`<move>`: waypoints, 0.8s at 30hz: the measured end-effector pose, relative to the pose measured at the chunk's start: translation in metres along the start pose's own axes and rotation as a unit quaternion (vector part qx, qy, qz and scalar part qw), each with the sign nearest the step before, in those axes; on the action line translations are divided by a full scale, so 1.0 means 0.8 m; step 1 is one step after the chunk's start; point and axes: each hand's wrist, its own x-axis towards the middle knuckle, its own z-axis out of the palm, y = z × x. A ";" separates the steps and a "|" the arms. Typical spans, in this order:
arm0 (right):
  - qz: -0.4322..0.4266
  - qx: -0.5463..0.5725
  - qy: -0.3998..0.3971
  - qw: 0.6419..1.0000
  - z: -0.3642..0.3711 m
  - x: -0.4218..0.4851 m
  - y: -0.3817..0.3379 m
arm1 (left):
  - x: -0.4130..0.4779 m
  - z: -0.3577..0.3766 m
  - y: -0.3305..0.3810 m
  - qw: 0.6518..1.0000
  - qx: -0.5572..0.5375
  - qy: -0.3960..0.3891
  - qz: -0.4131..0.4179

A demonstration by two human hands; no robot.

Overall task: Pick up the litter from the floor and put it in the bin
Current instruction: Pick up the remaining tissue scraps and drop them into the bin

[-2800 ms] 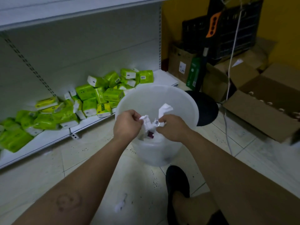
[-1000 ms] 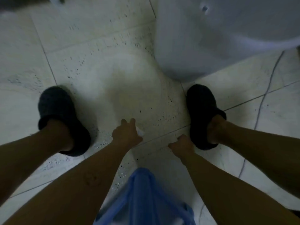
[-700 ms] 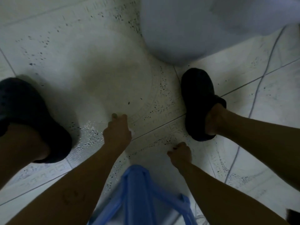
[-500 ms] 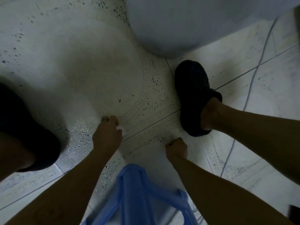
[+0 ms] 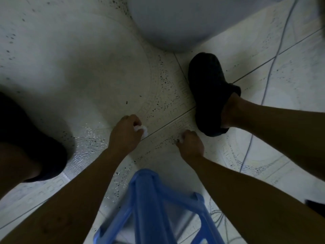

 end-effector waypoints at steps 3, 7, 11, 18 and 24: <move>-0.019 -0.012 -0.001 1.000 0.009 0.003 0.000 | 0.000 0.008 0.006 1.000 -0.005 -0.026 0.015; -0.026 -0.017 -0.005 1.000 0.014 0.005 0.004 | -0.003 0.017 0.011 0.999 -0.011 -0.036 0.027; -0.033 -0.030 -0.003 0.999 0.012 0.011 0.007 | 0.000 0.014 0.008 0.999 -0.004 -0.045 0.018; -0.062 0.133 0.010 0.989 -0.053 0.005 -0.054 | 0.004 -0.052 0.053 0.998 0.035 0.009 0.060; -0.194 0.216 0.112 0.950 -0.196 -0.033 -0.141 | -0.017 -0.169 0.148 0.983 0.052 0.141 0.102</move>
